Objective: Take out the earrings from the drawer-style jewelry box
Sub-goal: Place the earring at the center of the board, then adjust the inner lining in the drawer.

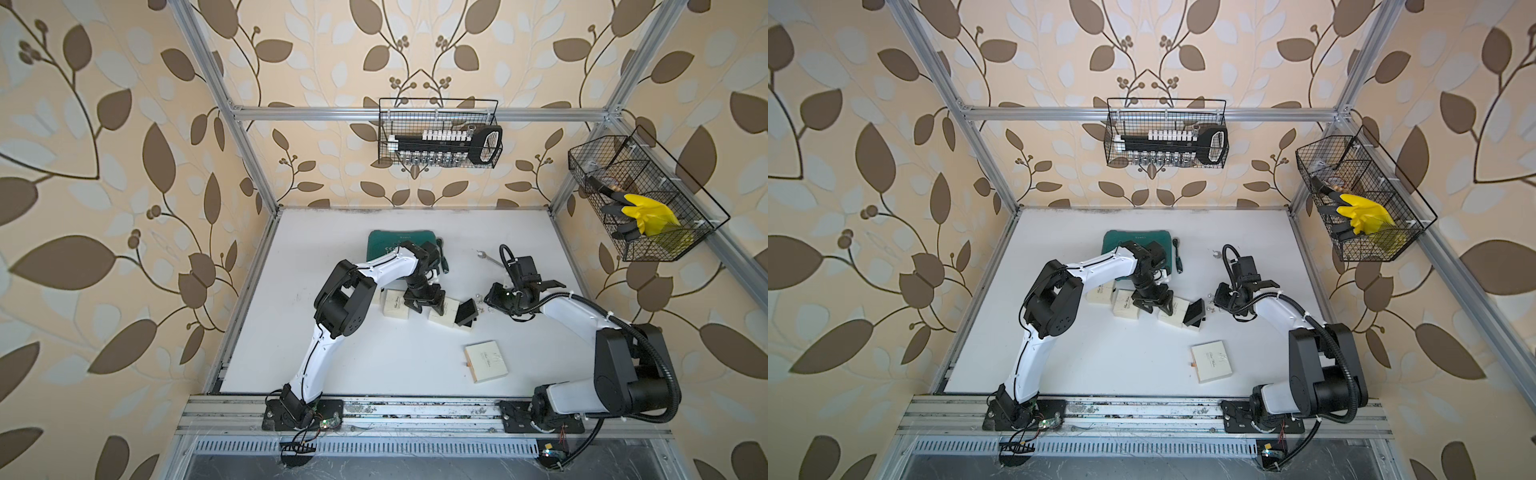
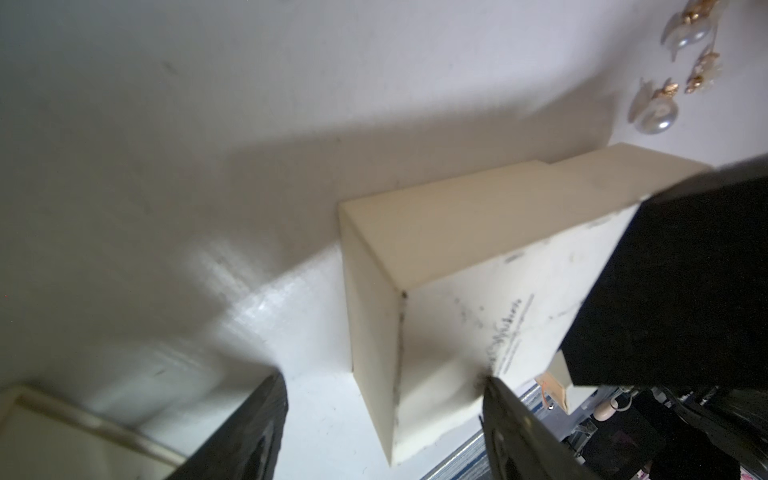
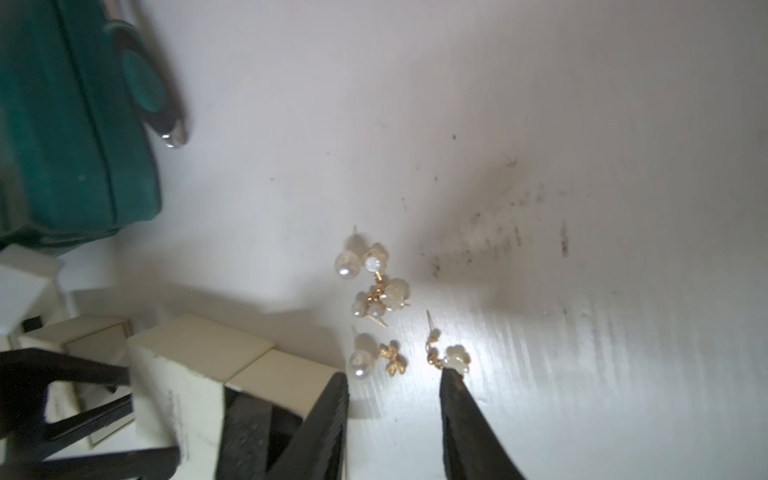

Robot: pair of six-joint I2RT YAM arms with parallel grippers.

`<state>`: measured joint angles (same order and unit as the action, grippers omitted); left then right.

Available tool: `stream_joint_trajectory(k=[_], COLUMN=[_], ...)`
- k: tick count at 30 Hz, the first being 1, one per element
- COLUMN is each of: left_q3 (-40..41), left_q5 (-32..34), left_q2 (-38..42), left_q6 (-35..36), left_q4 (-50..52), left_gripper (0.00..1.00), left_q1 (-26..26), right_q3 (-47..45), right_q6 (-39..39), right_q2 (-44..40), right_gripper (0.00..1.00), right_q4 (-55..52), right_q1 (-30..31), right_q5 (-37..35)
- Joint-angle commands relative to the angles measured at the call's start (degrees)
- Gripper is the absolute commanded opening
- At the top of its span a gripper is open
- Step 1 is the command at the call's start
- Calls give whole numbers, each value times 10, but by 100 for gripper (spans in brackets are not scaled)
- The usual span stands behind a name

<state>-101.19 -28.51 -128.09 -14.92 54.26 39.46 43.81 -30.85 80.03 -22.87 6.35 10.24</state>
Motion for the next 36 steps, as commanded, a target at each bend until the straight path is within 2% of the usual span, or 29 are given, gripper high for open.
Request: stream_joint_trajectory(k=[1, 9, 18, 20, 36], left_q3=[1, -1, 0, 0, 0], left_q5=[30, 28, 28, 28, 30], left_q2=[-4, -6, -6, -7, -5], left_q6=[12, 13, 11, 12, 12], left_q4=[25, 27, 26, 26, 26], left_gripper=[75, 75, 75, 75, 75], left_q1=[7, 6, 8, 8, 9], right_q3=[11, 13, -16, -20, -45], right_q6=[7, 29, 30, 27, 16], right_q2=[-17, -39, -56, -55, -43], right_gripper=[41, 41, 38, 34, 28], right_q4=[-1, -8, -27, -24, -5], right_q1=[4, 47, 63, 63, 67], right_q5=[57, 127, 104, 107, 120])
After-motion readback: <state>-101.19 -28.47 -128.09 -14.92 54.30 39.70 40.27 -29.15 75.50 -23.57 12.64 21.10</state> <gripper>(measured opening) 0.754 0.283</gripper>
